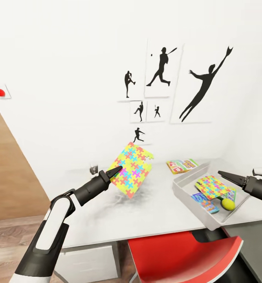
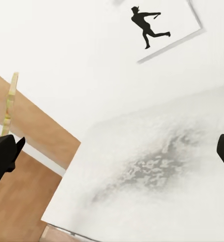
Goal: Put all the toys in the child's room - the three board games (two on the bed and one on the table), the two jigsaw puzzles on the table, and the tennis ball on the table - inside the toy box on the table in the child's room.
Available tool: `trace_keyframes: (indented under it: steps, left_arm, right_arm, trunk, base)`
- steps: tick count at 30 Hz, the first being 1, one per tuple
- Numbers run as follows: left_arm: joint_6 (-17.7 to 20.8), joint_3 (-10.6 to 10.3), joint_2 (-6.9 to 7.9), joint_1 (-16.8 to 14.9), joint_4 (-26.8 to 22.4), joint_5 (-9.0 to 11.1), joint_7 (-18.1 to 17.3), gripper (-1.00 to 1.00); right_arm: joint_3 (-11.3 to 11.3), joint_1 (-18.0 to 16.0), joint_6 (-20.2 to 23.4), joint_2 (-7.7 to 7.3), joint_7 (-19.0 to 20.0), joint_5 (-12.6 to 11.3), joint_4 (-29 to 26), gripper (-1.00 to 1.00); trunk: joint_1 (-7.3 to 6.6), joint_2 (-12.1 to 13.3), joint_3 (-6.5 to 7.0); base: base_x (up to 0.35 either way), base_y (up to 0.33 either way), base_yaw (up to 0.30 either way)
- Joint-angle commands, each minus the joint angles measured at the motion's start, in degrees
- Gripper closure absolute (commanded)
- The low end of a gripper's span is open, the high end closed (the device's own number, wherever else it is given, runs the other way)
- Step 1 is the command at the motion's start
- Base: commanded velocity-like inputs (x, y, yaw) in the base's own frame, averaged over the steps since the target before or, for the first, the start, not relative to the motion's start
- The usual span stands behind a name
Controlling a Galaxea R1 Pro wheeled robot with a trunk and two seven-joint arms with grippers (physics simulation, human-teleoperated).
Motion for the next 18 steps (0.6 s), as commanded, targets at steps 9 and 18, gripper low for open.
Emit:
trace_keyframes:
  steps: [9,18]
  left_arm:
    - [0.20,0.20,-0.11,-0.06,-0.01,-0.11,-0.09,1.00]
    - [0.19,0.32,-0.06,-0.06,-0.01,-0.12,-0.17,1.00]
  right_arm:
    - [0.09,-0.05,0.26,0.07,0.39,0.25,0.03,-1.00]
    - [0.11,-0.11,0.26,0.08,0.41,0.25,0.03,-1.00]
  trunk:
    - [0.04,-0.12,-0.12]
    - [0.04,-0.12,-0.12]
  base:
    - [0.117,-0.182,0.062]
    - [0.026,-0.037,0.017]
